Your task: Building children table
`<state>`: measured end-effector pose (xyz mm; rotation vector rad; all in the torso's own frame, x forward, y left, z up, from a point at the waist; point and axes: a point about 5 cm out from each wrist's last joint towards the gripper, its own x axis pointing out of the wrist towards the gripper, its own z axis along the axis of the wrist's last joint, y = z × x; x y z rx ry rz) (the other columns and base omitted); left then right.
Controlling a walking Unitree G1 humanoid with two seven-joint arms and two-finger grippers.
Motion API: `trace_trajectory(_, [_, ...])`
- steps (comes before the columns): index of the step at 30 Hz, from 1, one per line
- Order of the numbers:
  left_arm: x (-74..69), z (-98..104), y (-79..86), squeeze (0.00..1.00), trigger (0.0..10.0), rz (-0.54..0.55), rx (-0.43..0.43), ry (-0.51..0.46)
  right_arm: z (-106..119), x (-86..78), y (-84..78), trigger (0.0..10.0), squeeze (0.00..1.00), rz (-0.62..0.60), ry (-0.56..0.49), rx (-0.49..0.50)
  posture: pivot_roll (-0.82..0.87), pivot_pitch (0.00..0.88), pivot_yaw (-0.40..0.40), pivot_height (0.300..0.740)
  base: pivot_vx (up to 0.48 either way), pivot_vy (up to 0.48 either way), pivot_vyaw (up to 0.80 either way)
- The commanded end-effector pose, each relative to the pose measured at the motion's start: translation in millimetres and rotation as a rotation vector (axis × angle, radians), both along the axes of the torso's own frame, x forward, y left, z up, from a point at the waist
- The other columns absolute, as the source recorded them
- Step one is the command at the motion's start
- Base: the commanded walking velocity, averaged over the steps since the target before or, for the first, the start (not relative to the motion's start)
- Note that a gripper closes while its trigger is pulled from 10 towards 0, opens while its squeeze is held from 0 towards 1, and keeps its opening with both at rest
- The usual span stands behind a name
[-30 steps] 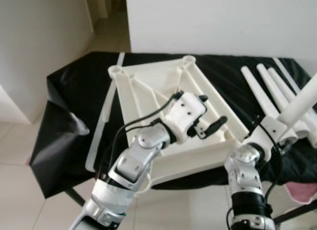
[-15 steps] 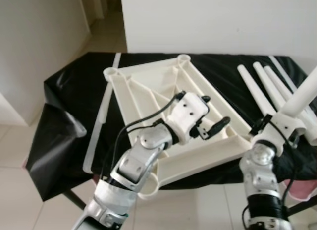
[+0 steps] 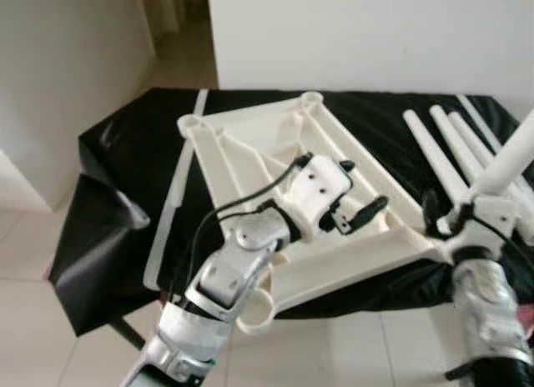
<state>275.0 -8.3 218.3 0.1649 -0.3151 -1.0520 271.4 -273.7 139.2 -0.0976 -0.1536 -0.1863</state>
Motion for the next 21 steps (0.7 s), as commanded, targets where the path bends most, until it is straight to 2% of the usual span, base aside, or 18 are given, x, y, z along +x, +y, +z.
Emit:
trace_trajectory(1, [-5.5,2,-3.6,0.00,10.0,-0.057,0.008,-0.005,2,-2.0,-2.8,10.0,0.00,0.060,-0.006,-0.032,-0.11,0.008,0.030,0.740,0.000,0.000,0.00])
trace_trajectory(8, [-6.3,3,-7.4,0.00,10.0,-0.083,0.009,-0.006,9,0.1,-17.8,10.0,0.00,0.195,0.030,-0.123,-0.13,0.000,0.051,0.740,0.000,0.000,0.00])
trace_trajectory(16, [-8.6,2,-10.7,0.00,10.0,-0.115,0.020,-0.002,17,13.9,-14.8,10.0,0.00,0.357,0.056,-0.149,-0.13,0.000,0.060,0.740,0.000,0.000,0.00])
trace_trajectory(21, [-19.0,-11,-14.0,0.00,10.0,-0.204,0.096,0.026,17,21.3,-8.9,10.0,0.00,0.462,0.087,-0.156,-0.12,0.000,0.060,0.740,0.000,0.000,0.00])
